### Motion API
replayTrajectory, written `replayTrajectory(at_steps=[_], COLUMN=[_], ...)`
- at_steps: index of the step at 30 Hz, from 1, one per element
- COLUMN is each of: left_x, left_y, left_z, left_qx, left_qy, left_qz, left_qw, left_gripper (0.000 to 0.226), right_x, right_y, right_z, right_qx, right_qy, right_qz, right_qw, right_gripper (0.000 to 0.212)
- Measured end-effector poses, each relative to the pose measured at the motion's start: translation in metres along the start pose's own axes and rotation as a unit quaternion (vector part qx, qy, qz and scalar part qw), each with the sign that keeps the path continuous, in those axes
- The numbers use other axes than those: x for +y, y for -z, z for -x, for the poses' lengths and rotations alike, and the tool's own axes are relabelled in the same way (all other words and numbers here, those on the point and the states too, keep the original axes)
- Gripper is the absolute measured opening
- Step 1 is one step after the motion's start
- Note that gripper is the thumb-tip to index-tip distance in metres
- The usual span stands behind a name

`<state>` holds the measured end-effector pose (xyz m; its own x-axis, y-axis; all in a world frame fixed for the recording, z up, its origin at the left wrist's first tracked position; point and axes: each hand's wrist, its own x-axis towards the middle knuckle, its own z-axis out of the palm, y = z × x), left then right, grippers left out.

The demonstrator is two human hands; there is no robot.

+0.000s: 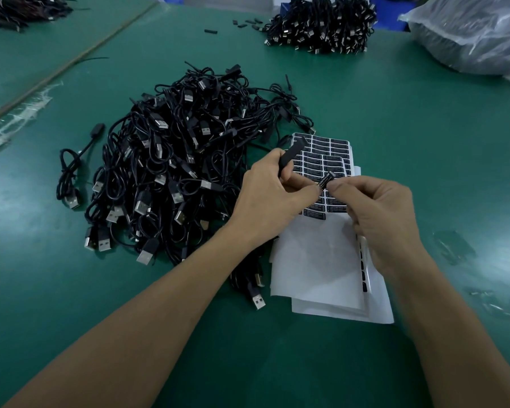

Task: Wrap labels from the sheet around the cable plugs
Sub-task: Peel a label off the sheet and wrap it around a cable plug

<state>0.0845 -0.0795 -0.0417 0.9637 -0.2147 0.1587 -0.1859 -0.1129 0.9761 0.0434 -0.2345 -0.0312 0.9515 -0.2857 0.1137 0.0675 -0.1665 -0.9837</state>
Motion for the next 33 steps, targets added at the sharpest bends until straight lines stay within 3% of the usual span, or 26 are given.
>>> replayTrajectory(at_steps=[6,10,14,19,25,29,33], left_x=[-0.003,0.0,0.0,-0.003,-0.002,0.0,-0.002], left_y=[-0.001,-0.004,-0.002,-0.001,0.002,0.006,0.014], left_z=[0.0,0.002,0.0,-0.001,-0.002,-0.001,-0.002], left_qx=[-0.009,0.012,0.009,-0.002,-0.007,-0.024,-0.059], left_qy=[-0.005,0.002,0.006,-0.086,-0.066,-0.059,-0.054], left_qz=[-0.019,-0.014,-0.034,-0.141,-0.08,-0.056,-0.066], left_qw=[1.0,1.0,0.999,0.986,0.995,0.996,0.995], left_gripper=[0.04,0.023,0.036,0.028,0.012,0.022,0.025], right_x=[0.002,0.004,0.001,-0.001,0.004,0.007,0.009], right_y=[0.0,-0.001,-0.002,-0.003,-0.004,-0.004,-0.008], right_z=[-0.001,-0.003,-0.002,0.0,-0.002,-0.003,-0.003], right_qx=[-0.009,0.023,-0.003,-0.054,-0.03,-0.027,-0.029], right_qy=[-0.004,-0.006,-0.006,0.002,0.013,0.011,0.007], right_qz=[0.018,0.008,-0.118,-0.187,-0.162,-0.179,-0.186], right_qw=[1.0,1.0,0.993,0.981,0.986,0.983,0.982], right_gripper=[0.026,0.03,0.032,0.028,0.028,0.019,0.027])
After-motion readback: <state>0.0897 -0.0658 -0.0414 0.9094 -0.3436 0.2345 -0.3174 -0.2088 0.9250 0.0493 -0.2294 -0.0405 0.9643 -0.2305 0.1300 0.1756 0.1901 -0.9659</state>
